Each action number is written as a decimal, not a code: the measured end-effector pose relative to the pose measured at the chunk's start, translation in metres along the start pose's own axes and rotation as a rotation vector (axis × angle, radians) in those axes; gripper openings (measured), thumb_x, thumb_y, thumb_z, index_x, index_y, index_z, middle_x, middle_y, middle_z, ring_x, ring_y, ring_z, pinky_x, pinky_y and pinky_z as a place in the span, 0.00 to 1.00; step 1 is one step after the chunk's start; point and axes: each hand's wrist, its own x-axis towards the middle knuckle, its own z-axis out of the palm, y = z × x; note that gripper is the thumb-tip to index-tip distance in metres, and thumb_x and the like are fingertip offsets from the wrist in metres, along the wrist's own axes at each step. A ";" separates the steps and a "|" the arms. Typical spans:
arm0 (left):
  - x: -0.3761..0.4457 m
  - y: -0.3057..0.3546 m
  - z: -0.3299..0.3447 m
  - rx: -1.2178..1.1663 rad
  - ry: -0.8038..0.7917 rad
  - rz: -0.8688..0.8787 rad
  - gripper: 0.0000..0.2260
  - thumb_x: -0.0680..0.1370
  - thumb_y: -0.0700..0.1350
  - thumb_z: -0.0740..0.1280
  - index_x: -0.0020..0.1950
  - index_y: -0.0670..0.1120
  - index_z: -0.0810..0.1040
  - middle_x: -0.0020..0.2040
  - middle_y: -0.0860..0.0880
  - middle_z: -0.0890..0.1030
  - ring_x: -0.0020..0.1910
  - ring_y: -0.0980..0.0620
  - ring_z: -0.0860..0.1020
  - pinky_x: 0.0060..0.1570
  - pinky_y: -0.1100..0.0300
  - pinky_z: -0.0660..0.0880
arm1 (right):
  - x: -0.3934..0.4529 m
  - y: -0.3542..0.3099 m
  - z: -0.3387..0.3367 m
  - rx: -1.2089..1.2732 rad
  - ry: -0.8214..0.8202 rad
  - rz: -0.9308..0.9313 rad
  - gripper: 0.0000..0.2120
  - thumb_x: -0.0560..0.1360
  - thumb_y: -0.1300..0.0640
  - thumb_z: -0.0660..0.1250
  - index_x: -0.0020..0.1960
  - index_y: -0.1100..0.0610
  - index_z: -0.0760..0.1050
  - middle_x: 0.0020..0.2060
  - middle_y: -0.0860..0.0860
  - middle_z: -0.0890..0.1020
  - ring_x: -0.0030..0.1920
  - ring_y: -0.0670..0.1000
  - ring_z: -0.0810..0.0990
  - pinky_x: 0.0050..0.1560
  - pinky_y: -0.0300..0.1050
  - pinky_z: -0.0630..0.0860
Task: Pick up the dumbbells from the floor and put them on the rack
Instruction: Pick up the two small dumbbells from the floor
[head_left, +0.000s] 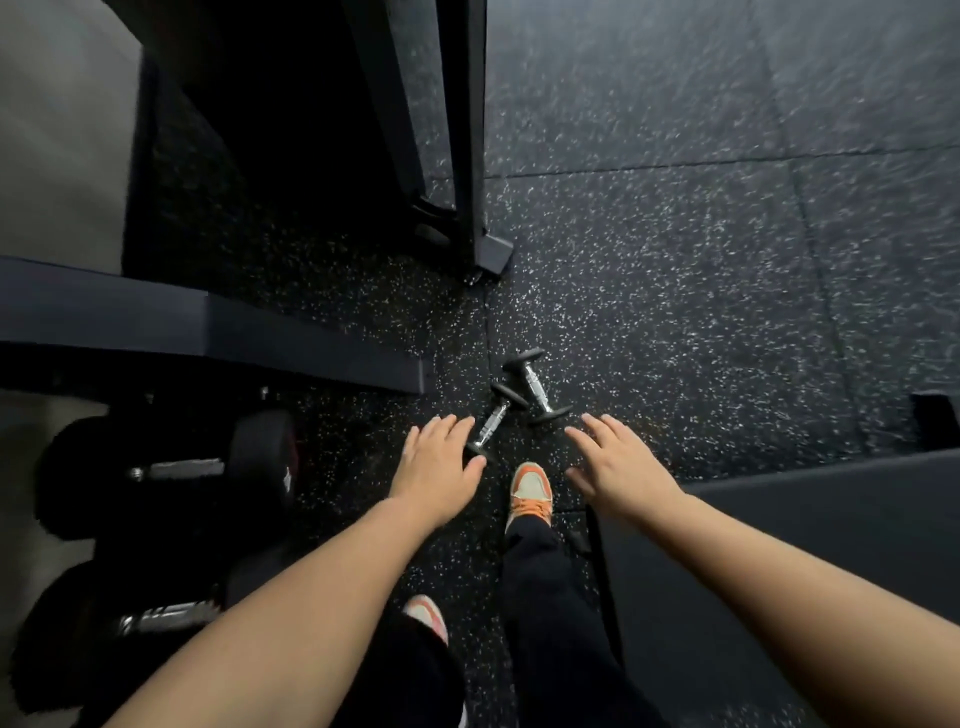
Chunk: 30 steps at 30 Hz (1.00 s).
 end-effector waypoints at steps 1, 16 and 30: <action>0.023 -0.004 0.013 -0.003 -0.020 -0.018 0.27 0.80 0.56 0.58 0.78 0.49 0.59 0.78 0.46 0.62 0.77 0.47 0.56 0.76 0.47 0.48 | 0.023 0.011 0.012 -0.005 -0.034 -0.005 0.30 0.78 0.44 0.62 0.74 0.59 0.66 0.73 0.63 0.68 0.72 0.64 0.65 0.74 0.56 0.59; 0.330 -0.099 0.294 -0.078 -0.237 -0.057 0.27 0.80 0.54 0.59 0.77 0.46 0.59 0.77 0.44 0.63 0.75 0.46 0.59 0.75 0.48 0.53 | 0.325 0.128 0.272 0.169 -0.223 0.089 0.24 0.79 0.47 0.61 0.69 0.62 0.67 0.65 0.61 0.73 0.66 0.62 0.69 0.68 0.55 0.67; 0.374 -0.116 0.360 -0.478 -0.335 -0.346 0.12 0.79 0.58 0.58 0.52 0.51 0.66 0.52 0.42 0.80 0.50 0.37 0.78 0.49 0.47 0.72 | 0.412 0.137 0.356 0.770 -0.130 0.582 0.17 0.82 0.43 0.54 0.59 0.57 0.67 0.51 0.58 0.79 0.48 0.58 0.75 0.45 0.47 0.64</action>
